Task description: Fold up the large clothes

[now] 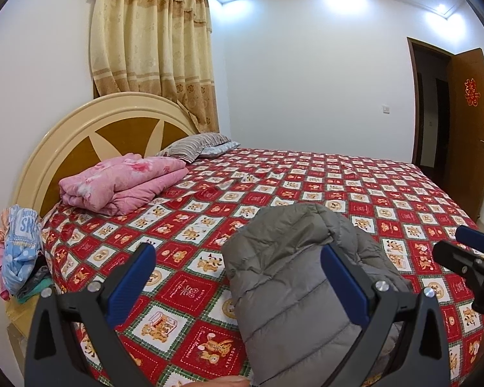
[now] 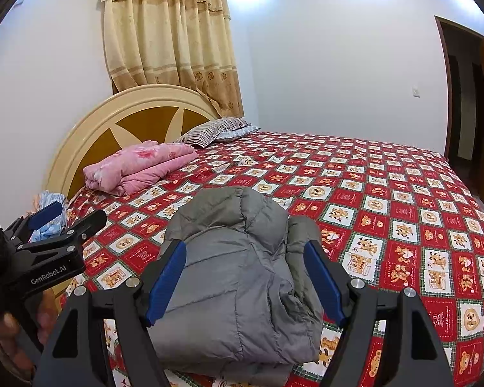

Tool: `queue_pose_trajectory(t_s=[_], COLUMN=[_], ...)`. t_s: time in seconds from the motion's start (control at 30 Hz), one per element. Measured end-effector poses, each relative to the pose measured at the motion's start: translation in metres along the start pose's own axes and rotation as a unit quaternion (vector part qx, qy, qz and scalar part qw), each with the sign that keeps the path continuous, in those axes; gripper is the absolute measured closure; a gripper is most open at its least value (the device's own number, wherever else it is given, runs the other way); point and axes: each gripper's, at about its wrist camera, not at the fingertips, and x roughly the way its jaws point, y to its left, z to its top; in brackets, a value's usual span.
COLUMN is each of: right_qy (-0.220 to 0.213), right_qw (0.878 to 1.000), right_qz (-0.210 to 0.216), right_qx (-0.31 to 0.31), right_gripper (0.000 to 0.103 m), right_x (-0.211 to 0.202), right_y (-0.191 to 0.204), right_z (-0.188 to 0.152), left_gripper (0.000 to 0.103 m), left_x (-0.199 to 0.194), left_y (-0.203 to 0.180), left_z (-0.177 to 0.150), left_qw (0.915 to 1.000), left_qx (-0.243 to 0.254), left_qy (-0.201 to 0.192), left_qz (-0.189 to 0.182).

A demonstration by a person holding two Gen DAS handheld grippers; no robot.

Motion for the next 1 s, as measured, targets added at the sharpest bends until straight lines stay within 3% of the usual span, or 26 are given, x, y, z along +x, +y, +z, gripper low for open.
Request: queue_pose_trajectory(t_s=[0.3,0.6,0.83,0.87,0.93,1.0], right_qy=[0.006,0.009,0.012,0.012,0.012,0.013], right_qw=[1.000,1.000,1.000,1.000,1.000,1.000], right_qz=[0.001,0.001,0.000,0.000,0.000,0.000], right_qx=[0.000,0.001,0.004,0.004,0.004,0.002], right_gripper=[0.028,0.028,0.028,0.028,0.028,0.028], right_x=[0.002,0.003,0.003,0.003,0.003,0.004], right_y=[0.001,-0.001,-0.005,-0.005,-0.005,-0.005], right_z=[-0.003,-0.008,-0.014,-0.014,-0.014,-0.015], left_gripper=[0.000,0.000,0.000,0.000,0.000,0.000], left_x=[0.003,0.012,0.012,0.009,0.005,0.008], left_y=[-0.004,-0.003,-0.004,-0.006,-0.010,-0.008], left_z=[-0.004,-0.004,-0.005,-0.006,-0.006,-0.004], left_qw=[0.9998,0.9998,0.9998,0.9999,0.9995,0.9997], left_qx=[0.007,0.001,0.003,0.010,0.022,0.012], left_qy=[-0.003,0.021,0.019,0.008,-0.007,0.003], left_qz=[0.016,0.002,0.010,0.003,0.023,0.020])
